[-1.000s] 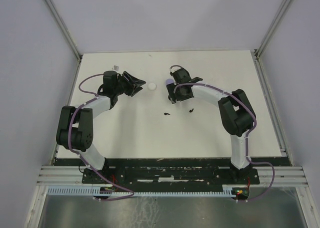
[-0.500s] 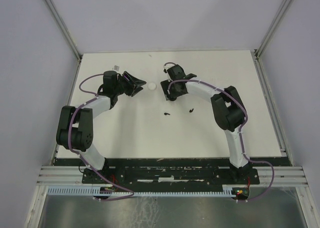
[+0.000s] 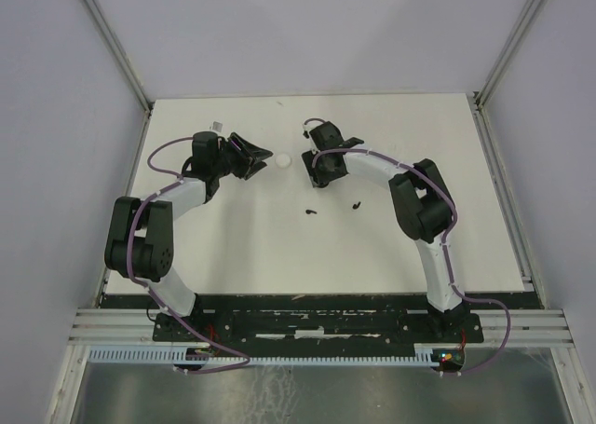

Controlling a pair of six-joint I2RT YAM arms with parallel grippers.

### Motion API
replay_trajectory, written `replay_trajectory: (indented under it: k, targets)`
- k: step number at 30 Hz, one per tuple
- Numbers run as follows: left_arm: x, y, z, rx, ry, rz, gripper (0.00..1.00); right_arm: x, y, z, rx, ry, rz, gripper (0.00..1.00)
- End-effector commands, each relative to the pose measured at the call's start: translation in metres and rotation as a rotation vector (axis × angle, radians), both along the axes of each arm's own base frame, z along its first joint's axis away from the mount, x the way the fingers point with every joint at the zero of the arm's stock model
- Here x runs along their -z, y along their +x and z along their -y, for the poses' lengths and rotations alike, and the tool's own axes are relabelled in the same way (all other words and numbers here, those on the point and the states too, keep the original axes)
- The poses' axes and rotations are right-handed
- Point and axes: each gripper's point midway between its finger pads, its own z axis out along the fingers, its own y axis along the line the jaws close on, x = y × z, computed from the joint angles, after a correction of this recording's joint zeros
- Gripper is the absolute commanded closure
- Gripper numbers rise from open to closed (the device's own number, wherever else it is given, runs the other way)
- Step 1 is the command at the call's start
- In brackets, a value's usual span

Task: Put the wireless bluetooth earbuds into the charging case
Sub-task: Pick up the charging case at the center of the board.

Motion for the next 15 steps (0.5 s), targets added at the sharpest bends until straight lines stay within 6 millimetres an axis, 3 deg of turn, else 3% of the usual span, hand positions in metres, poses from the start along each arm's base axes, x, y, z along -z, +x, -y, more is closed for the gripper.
replay_trajectory:
  k: [1,5,7,11,15]
  targets:
    - [-0.024,0.009,0.002,0.027,0.0,0.098,0.46,0.0,0.002,-0.003,-0.005,-0.005,0.011,0.44]
    - [-0.026,0.008,0.004,0.039,-0.009,0.103,0.46,-0.006,0.003,0.0,-0.008,-0.01,0.041,0.76]
    - [-0.028,0.007,0.008,0.065,-0.029,0.107,0.46,-0.02,0.007,-0.001,-0.028,0.014,0.11,0.86]
    - [-0.032,0.001,0.023,0.148,-0.091,0.108,0.46,-0.071,0.004,-0.008,-0.133,0.131,0.296,0.89]
    - [-0.038,-0.009,0.042,0.221,-0.163,0.119,0.46,-0.097,-0.013,-0.015,-0.249,0.203,0.362,0.9]
